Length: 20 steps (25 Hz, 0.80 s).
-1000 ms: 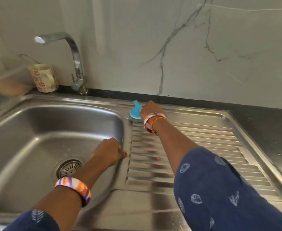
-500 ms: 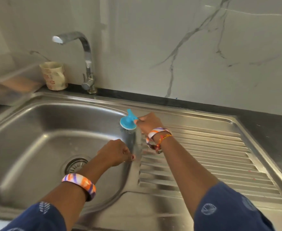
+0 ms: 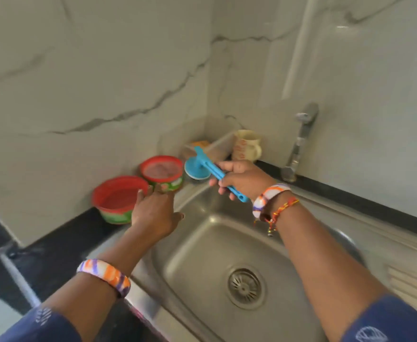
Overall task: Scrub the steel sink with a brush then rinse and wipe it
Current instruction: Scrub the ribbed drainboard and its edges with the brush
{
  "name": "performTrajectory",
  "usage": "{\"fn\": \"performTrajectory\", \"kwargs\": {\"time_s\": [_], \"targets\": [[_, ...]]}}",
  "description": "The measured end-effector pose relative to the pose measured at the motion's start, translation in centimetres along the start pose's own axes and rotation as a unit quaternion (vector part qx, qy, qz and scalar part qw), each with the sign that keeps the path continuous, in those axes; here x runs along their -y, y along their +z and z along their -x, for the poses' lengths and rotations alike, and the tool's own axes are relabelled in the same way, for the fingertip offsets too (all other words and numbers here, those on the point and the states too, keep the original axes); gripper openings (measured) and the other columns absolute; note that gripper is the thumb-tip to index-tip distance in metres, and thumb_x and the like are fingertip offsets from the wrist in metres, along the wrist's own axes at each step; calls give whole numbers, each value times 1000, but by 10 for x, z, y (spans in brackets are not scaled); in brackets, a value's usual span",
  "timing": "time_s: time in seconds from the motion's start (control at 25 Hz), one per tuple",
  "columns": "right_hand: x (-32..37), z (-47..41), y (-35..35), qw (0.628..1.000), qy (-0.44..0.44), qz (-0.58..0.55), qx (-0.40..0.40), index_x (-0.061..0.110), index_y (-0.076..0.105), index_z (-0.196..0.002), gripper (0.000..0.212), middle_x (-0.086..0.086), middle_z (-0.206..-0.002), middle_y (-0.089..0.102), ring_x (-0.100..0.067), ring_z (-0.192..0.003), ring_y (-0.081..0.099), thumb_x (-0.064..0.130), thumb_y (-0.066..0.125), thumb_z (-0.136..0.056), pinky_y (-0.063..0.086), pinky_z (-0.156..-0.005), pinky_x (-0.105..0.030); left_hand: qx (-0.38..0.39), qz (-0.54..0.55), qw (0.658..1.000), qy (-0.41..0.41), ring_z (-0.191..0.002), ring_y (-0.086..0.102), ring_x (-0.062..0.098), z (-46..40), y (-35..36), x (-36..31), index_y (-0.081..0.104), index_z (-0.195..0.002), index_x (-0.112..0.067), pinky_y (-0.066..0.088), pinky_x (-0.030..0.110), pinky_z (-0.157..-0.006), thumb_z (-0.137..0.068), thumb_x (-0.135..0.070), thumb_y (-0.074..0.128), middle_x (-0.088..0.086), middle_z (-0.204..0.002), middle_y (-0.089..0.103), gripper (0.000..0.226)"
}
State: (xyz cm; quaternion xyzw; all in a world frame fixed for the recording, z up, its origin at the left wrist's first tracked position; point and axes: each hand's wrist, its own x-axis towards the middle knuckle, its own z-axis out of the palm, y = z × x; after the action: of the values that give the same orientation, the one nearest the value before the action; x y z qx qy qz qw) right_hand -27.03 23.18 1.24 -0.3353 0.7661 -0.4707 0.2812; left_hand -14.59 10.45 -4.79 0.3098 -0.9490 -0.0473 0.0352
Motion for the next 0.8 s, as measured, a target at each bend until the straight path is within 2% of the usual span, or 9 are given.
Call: {"fn": "performTrajectory", "kwargs": {"time_s": [0.12, 0.2, 0.24, 0.32, 0.44, 0.56, 0.6, 0.72, 0.8], "targets": [[18, -63, 50, 995, -36, 80, -56, 10, 60, -120, 35, -6, -79, 63, -13, -53, 47, 0, 44, -91, 38, -36, -18, 14, -57, 998, 3, -145, 13, 28, -30, 3, 32, 24, -146, -9, 5, 44, -118, -95, -41, 42, 14, -153, 23, 63], [17, -96, 70, 969, -67, 226, -69, 6, 63, -117, 32, -17, -99, 67, -24, -74, 59, 6, 45, -91, 49, -64, -29, 3, -85, 996, 16, -145, 12, 27, -41, 5, 36, 20, -147, -5, 3, 42, -118, -96, -41, 40, 14, -154, 21, 66], [16, -109, 76, 952, -65, 290, -70, 7, 62, -119, 33, -18, -111, 65, -27, -93, 61, 9, 45, -91, 47, -79, -31, -5, -92, 996, 19, -145, 12, 26, -46, 7, 38, 19, -147, -4, 2, 42, -119, -96, -42, 39, 13, -154, 21, 66], [13, -128, 83, 934, -35, 349, -73, 9, 60, -123, 34, -15, -122, 60, -31, -113, 55, 16, 44, -94, 42, -89, -31, -18, -103, 994, 24, -145, 14, 26, -54, 7, 40, 21, -147, -4, -1, 41, -119, -98, -42, 35, 13, -154, 25, 64], [10, -140, 91, 927, -36, 368, -62, 6, 60, -121, 33, -18, -117, 61, -30, -111, 56, 18, 43, -95, 43, -87, -31, -18, -123, 992, 38, -144, 19, 26, -61, 8, 44, 31, -145, -6, -4, 41, -118, -99, -41, 34, 14, -151, 31, 58], [6, -140, 93, 939, -61, 336, -48, 7, 64, -118, 32, -18, -92, 58, -26, -88, 55, 17, 46, -93, 38, -73, -27, -17, -122, 991, 46, -143, 21, 26, -59, 3, 45, 38, -141, -8, -4, 41, -118, -99, -40, 35, 14, -150, 35, 53], [5, -141, 91, 939, -58, 334, -54, 8, 65, -116, 31, -16, -92, 57, -25, -89, 55, 18, 48, -93, 36, -71, -25, -17, -121, 991, 49, -143, 21, 26, -59, 2, 46, 40, -140, -9, -4, 41, -119, -99, -39, 35, 14, -149, 36, 52], [0, -150, 85, 939, -18, 332, -81, 10, 62, -121, 35, -13, -117, 63, -28, -109, 58, 25, 51, -91, 41, -80, -26, -11, -116, 992, 52, -144, 20, 25, -59, -1, 48, 40, -141, -9, -4, 42, -119, -99, -39, 35, 13, -149, 36, 51], [0, -154, 87, 950, -12, 301, -80, 9, 62, -122, 36, -15, -115, 64, -29, -107, 59, 25, 52, -91, 41, -76, -24, -5, -124, 991, 53, -143, 22, 25, -59, -1, 47, 37, -142, -8, -4, 42, -119, -99, -39, 35, 12, -148, 37, 53]]}}
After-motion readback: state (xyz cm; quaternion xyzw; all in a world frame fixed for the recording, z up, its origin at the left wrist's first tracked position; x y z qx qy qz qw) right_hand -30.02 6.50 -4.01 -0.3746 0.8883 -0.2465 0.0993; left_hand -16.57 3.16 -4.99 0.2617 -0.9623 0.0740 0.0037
